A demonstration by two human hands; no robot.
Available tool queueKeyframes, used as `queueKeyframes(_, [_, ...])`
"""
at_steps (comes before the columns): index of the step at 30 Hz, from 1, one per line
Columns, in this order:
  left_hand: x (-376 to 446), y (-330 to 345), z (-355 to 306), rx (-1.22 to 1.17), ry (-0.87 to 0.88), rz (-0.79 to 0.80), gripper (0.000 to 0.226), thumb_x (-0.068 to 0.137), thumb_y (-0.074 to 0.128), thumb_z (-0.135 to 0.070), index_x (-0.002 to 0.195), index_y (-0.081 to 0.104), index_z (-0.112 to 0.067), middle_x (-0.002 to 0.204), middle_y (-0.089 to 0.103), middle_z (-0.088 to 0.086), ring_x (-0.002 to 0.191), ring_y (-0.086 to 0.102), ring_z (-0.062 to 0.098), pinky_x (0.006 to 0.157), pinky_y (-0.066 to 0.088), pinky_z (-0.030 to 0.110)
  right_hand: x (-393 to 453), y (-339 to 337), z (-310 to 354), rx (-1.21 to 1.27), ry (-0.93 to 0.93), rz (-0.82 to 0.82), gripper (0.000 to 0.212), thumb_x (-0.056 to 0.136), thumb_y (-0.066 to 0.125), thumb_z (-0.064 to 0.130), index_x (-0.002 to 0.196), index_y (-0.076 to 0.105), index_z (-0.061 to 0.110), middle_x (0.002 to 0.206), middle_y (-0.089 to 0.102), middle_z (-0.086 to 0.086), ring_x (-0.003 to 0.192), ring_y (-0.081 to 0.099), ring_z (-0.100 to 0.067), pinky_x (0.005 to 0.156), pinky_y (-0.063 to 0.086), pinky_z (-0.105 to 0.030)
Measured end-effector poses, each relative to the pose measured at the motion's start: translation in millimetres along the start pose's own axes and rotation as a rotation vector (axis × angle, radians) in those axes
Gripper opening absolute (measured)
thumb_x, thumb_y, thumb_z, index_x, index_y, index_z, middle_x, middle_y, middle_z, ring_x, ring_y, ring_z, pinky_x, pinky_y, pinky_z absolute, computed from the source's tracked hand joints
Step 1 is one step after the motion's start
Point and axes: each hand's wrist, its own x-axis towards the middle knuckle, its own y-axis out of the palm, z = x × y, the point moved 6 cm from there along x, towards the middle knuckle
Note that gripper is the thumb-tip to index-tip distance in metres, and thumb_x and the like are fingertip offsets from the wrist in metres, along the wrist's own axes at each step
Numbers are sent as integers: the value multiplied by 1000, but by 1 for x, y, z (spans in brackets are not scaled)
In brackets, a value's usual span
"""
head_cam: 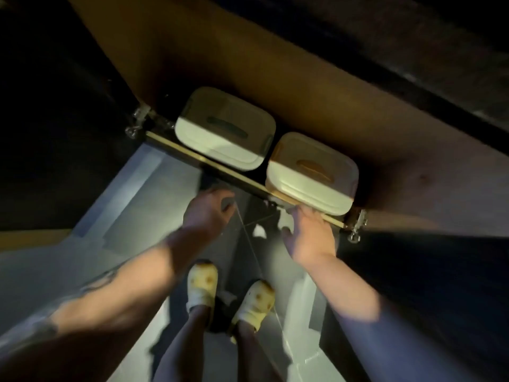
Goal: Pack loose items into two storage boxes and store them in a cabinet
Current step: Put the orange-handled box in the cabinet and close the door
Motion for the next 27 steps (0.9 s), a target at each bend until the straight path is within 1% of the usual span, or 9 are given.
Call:
queueKeyframes(4, [-62,-71,-24,12,-28,-76,33,90,57,-27,123,59,-27,122,60,3,110,56,23,93,47,34,-51,-57,48,112,-17,-35,48,89,57,29,134,46,19,139,49,-4,125,43,-25,103,35,-37])
queueKeyframes(6, [-91,-103,-32,-14,-56,-130,34,90,58,-25,123,58,-25,122,60,3,110,56,23,94,47,37,-75,-80,71,99,-59,-30,49,89,57,27,136,44,19,142,45,-3,130,40,-24,106,33,-36])
queueKeyframes(9, [-121,-146,-39,9,-36,-234,31,88,59,-24,119,61,-26,122,61,0,111,56,21,94,47,34,-107,-115,98,35,-141,-44,50,92,52,33,140,39,24,146,40,3,134,34,-20,105,33,-35])
queueKeyframes(12, [-157,-180,-30,-78,-101,-305,30,86,62,-24,116,62,-28,119,62,-2,109,58,20,94,47,34,-136,-134,124,15,-218,-47,52,93,51,34,142,36,26,149,37,5,138,31,-18,108,33,-35])
queueKeyframes(16, [-209,-214,0,-97,-220,-362,34,87,62,-22,122,61,-24,126,60,-2,120,54,17,104,40,33,-157,-159,158,57,-290,-71,49,93,53,35,140,39,30,147,40,7,133,39,-16,106,39,-34])
queueKeyframes(20, [-258,-251,45,-180,-362,-500,36,89,59,-25,124,57,-28,127,58,-5,118,53,13,102,43,34,-163,-178,206,160,-334,-75,46,92,56,33,136,42,37,140,46,10,125,46,-14,97,47,-32])
queueKeyframes(22, [-279,-273,65,-192,-400,-554,38,89,59,-23,126,56,-28,127,57,-6,115,54,13,100,45,33,-168,-182,239,144,-379,-47,47,93,54,31,137,40,39,142,44,11,128,44,-14,100,44,-32])
queueKeyframes(25, [-305,-310,100,-241,-452,-683,39,87,62,-20,125,56,-27,125,58,-4,115,54,14,97,45,32,-181,-185,302,78,-546,-5,50,93,50,28,140,38,35,146,40,12,132,39,-13,110,33,-30])
queueKeyframes(27, [-317,-331,127,-298,-482,-732,40,86,63,-20,124,56,-28,125,58,-3,113,54,15,96,47,34,-185,-185,347,51,-632,4,51,92,49,27,141,38,32,146,39,12,134,35,-13,111,28,-29])
